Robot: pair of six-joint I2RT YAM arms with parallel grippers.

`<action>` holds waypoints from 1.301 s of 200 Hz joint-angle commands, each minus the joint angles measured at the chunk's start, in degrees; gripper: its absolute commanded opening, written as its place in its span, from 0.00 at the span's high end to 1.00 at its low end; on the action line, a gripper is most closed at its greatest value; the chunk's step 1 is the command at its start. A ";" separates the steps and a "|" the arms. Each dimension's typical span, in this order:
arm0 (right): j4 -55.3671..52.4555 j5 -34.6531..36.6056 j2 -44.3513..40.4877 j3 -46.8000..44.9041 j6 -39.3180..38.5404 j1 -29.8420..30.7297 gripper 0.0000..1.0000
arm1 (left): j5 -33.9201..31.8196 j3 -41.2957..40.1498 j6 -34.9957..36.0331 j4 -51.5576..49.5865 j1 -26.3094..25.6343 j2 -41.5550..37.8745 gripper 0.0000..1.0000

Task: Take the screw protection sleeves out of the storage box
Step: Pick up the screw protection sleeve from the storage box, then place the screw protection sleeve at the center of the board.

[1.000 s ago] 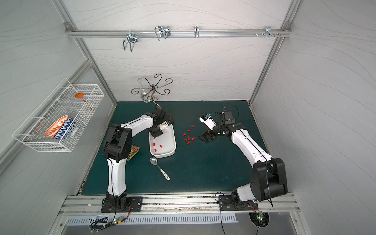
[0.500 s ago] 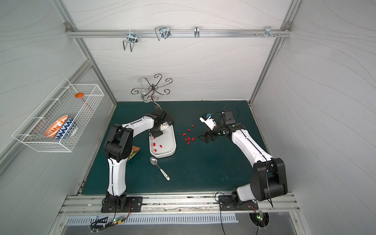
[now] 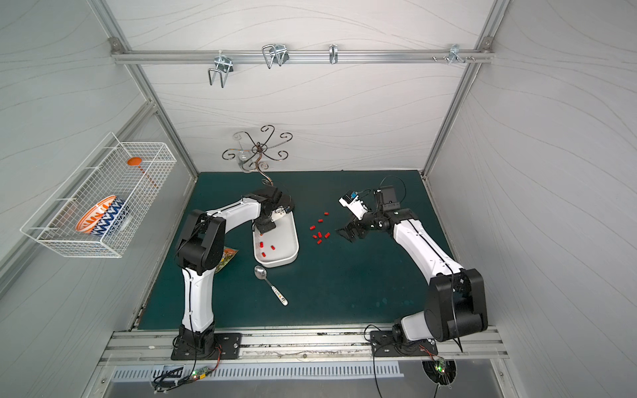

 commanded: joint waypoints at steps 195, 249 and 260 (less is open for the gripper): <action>0.15 -1.67 -1.49 -0.45 1.50 -3.20 0.01 | 28.78 3.44 -13.13 -8.09 -3.40 -17.86 1.00; 0.55 1.02 -1.78 0.16 3.91 -5.13 0.01 | 29.39 13.42 -14.44 -8.45 -11.21 -8.73 1.00; 0.73 1.92 -1.95 0.25 4.32 -5.68 0.01 | 29.54 15.72 -14.80 -8.47 -12.25 -5.94 1.00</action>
